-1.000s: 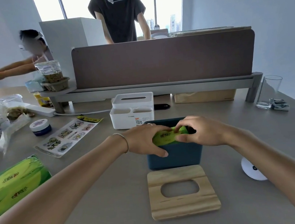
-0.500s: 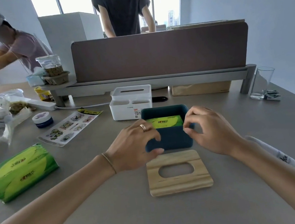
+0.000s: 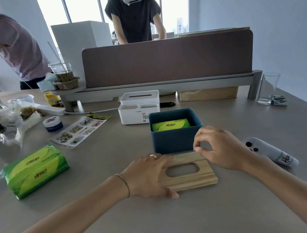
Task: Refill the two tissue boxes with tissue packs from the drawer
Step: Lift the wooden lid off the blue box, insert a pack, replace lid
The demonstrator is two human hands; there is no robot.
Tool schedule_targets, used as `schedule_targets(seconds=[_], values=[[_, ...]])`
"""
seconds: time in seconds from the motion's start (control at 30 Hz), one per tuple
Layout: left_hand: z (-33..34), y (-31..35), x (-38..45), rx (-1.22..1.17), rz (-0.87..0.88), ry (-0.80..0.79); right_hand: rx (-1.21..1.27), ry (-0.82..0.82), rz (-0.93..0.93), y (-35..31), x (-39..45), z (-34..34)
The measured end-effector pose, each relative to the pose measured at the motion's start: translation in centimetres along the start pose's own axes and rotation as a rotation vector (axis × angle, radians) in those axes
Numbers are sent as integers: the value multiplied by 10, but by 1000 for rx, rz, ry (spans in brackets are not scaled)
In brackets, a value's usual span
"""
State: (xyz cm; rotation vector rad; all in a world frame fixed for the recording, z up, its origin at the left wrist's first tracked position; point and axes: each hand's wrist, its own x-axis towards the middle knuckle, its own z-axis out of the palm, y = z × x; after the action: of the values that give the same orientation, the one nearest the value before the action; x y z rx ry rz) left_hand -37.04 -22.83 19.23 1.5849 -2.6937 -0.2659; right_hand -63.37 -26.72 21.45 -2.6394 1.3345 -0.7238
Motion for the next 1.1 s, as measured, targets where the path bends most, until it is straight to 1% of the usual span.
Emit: schedule_targets(seconds=[0.07, 0.27, 0.43, 0.5, 0.57, 0.67, 0.93, 1.1], values=[[-2, 1, 0, -36, 2, 39, 13, -13, -5, 0, -1, 0], [-23, 4, -4, 51, 109, 227, 27, -50, -12, 0, 5, -2], [-57, 2, -3, 44, 126, 342, 89, 17, -26, -2, 18, -18], [-71, -2, 1, 8, 112, 372, 97, -17, -25, -2, 27, -29], [-85, -8, 8, -52, 85, 396, 72, -116, -21, 0, 37, -39], [-101, -16, 24, -112, 50, 386, 38, -227, -10, 4, 53, -49], [-107, -40, 62, -167, 38, 326, 30, -336, 12, 22, 92, -54], [-101, -58, 82, -225, 8, 240, 58, -387, 63, 37, 110, -49]])
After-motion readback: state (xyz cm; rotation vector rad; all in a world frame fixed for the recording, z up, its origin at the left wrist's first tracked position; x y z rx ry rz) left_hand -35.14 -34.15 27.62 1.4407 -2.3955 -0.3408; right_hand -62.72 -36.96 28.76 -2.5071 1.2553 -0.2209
